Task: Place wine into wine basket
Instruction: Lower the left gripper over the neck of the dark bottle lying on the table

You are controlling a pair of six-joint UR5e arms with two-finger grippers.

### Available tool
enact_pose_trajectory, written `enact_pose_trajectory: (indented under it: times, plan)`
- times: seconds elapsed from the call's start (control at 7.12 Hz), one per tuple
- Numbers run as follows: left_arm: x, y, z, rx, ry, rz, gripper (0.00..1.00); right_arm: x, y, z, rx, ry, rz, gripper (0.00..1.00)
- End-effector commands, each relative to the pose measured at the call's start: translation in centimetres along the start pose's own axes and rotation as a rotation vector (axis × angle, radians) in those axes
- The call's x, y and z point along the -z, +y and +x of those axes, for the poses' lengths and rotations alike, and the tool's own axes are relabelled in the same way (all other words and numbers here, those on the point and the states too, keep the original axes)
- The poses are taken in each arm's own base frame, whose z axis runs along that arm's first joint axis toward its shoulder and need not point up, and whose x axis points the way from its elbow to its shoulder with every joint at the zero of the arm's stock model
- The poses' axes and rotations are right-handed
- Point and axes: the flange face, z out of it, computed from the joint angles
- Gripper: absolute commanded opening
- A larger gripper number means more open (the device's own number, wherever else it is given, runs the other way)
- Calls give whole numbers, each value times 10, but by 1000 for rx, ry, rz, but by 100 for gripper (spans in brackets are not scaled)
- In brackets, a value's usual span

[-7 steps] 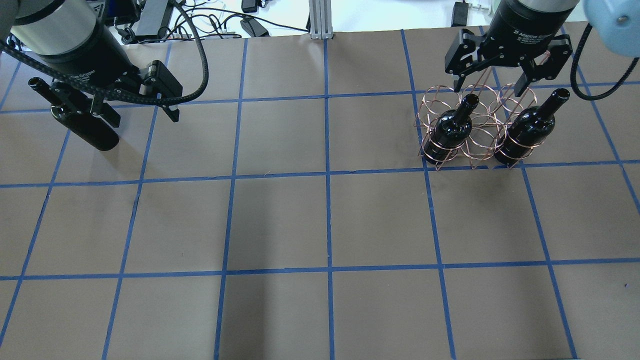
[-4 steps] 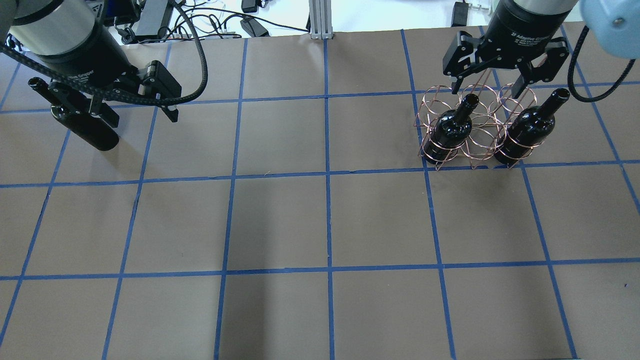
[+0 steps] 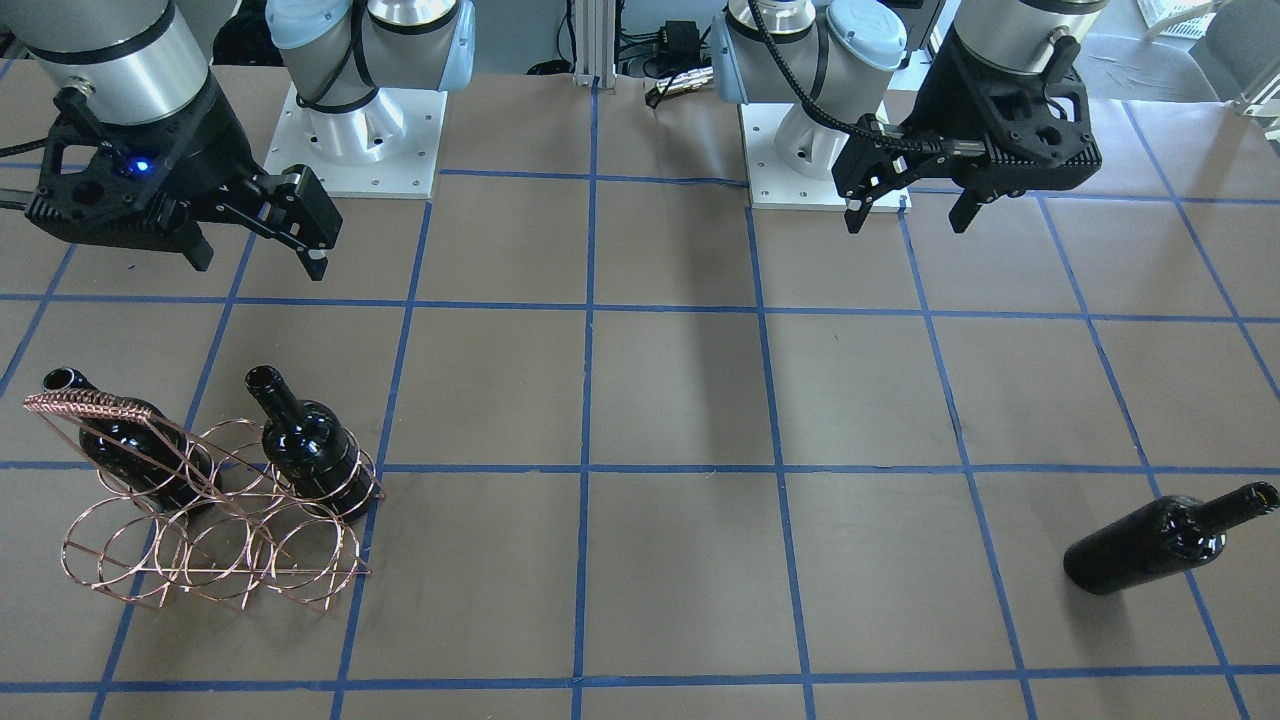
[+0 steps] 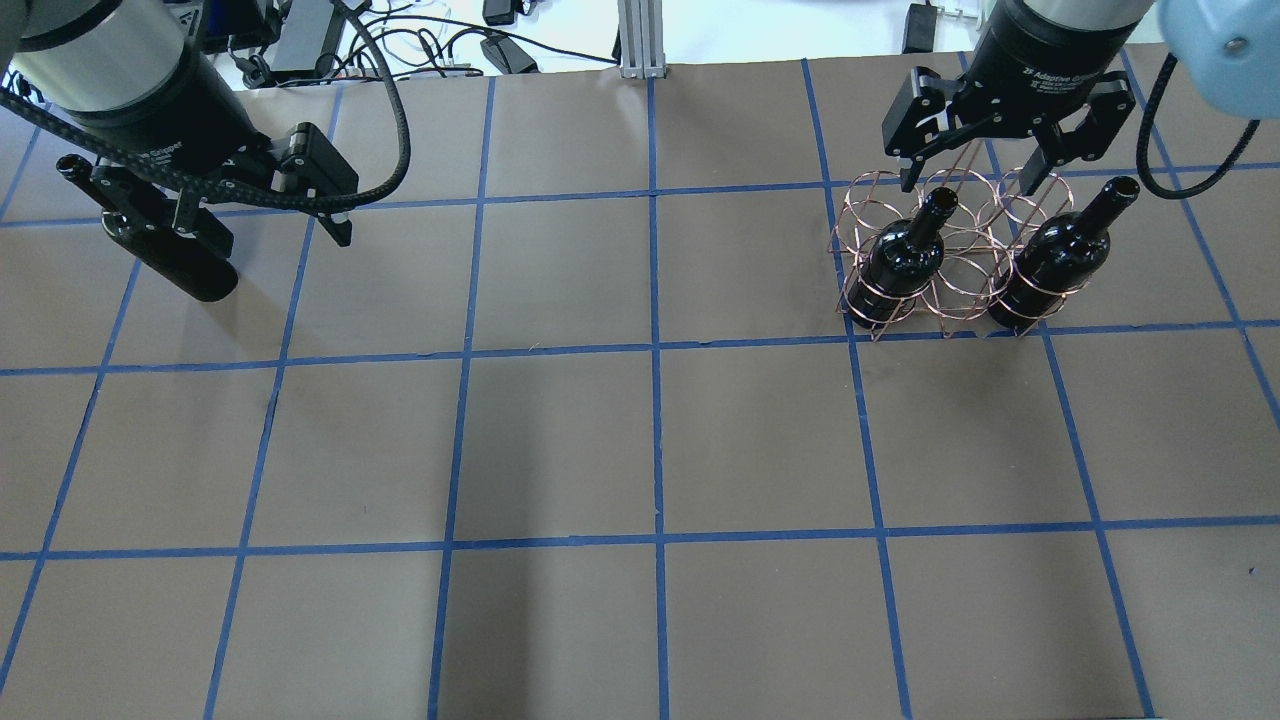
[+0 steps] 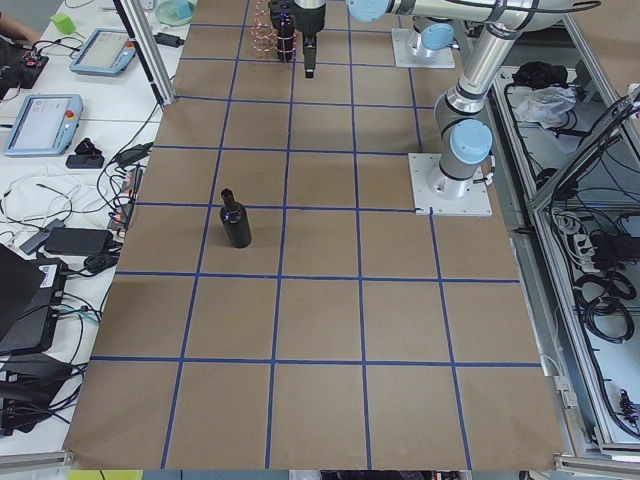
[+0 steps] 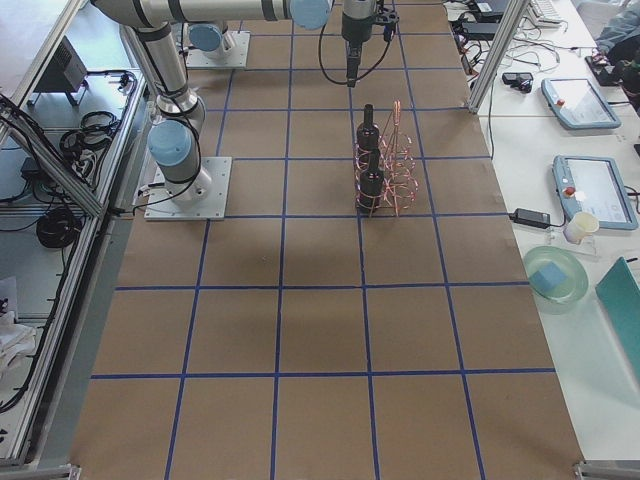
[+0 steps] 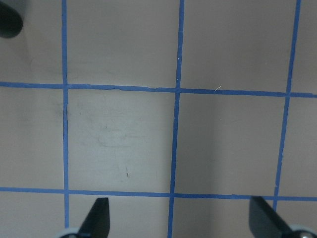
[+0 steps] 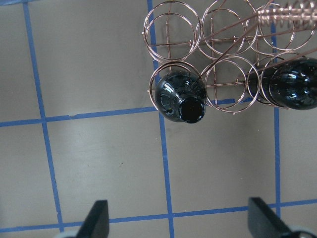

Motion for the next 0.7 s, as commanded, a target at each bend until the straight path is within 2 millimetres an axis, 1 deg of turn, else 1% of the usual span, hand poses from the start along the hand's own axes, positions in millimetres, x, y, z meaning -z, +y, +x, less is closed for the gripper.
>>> enact_pose_trajectory:
  times: [0.0, 0.56]
  plan:
    - [-2, -1, -4, 9, -1, -15, 100, 0, 0, 0, 15, -1, -1, 100]
    - [5, -3, -8, 15, 0, -6, 100, -1, 0, 0, 11, -3, -3, 100]
